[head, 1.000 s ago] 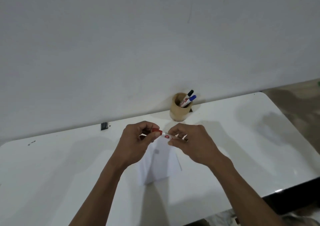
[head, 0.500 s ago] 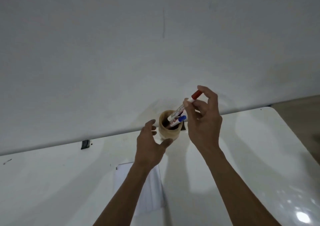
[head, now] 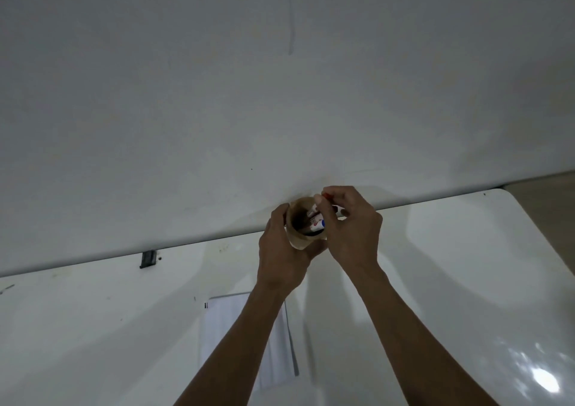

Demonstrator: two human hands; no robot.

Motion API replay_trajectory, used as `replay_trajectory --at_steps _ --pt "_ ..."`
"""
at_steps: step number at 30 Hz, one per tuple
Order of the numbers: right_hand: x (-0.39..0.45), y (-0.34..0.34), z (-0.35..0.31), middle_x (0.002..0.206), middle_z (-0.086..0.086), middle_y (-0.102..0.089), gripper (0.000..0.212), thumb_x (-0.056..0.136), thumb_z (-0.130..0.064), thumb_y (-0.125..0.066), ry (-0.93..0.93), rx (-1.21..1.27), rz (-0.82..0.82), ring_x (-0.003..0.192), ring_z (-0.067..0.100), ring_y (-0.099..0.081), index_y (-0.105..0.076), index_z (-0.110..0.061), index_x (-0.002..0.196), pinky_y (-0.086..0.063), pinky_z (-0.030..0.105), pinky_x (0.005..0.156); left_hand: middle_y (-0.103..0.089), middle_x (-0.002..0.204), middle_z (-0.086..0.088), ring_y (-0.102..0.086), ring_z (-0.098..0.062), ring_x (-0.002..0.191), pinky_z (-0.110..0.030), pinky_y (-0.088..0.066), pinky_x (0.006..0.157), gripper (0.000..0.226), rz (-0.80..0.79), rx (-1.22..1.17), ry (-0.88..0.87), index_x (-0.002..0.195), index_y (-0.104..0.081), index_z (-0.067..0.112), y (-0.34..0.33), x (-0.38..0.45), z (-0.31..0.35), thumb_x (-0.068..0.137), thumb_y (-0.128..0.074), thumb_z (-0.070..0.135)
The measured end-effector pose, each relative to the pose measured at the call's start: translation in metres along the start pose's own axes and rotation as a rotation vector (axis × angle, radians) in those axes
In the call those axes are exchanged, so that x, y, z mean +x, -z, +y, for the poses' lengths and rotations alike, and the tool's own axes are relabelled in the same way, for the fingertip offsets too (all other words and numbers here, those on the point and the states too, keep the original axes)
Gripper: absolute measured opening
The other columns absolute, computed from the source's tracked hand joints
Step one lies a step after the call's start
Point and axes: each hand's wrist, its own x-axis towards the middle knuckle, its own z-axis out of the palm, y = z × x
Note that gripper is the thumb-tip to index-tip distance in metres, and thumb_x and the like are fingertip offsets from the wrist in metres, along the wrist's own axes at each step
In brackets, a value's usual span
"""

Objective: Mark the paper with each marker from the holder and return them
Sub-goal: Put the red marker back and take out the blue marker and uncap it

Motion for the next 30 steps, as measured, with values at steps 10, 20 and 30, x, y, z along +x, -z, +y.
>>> replay_trajectory --at_steps 10,20,30 --pt "-0.009 0.013 -0.008 0.108 -0.007 -0.07 0.045 0.083 -0.034 -0.083 -0.155 0.04 0.037 0.099 0.006 -0.066 -0.064 -0.021 0.12 -0.049 0.012 0.076 -0.06 0.11 0.03 -0.056 0.022 0.1 -0.014 -0.049 0.089 0.075 0.014 -0.038 -0.005 0.128 -0.051 0.03 -0.005 0.004 -0.016 0.066 -0.093 0.025" --pt "-0.036 0.004 0.01 0.08 -0.006 -0.074 0.023 0.078 -0.028 -0.088 -0.209 0.015 0.082 0.078 0.003 -0.068 -0.076 -0.012 0.091 -0.044 0.001 0.073 -0.062 0.113 0.031 -0.057 0.018 0.105 -0.015 -0.05 0.091 0.065 0.039 -0.081 -0.029 0.122 -0.051 0.038 -0.005 0.001 -0.017 0.071 -0.089 0.024" --pt "-0.03 0.025 -0.02 0.082 -0.003 -0.076 0.012 0.085 -0.026 -0.082 -0.285 0.231 0.208 0.079 0.007 -0.07 -0.075 -0.016 0.089 -0.054 0.019 0.072 -0.062 0.111 0.031 -0.057 0.02 0.104 -0.003 -0.049 0.083 0.069 0.016 -0.119 0.02 0.126 -0.054 0.029 -0.003 0.002 -0.016 0.07 -0.09 0.014"
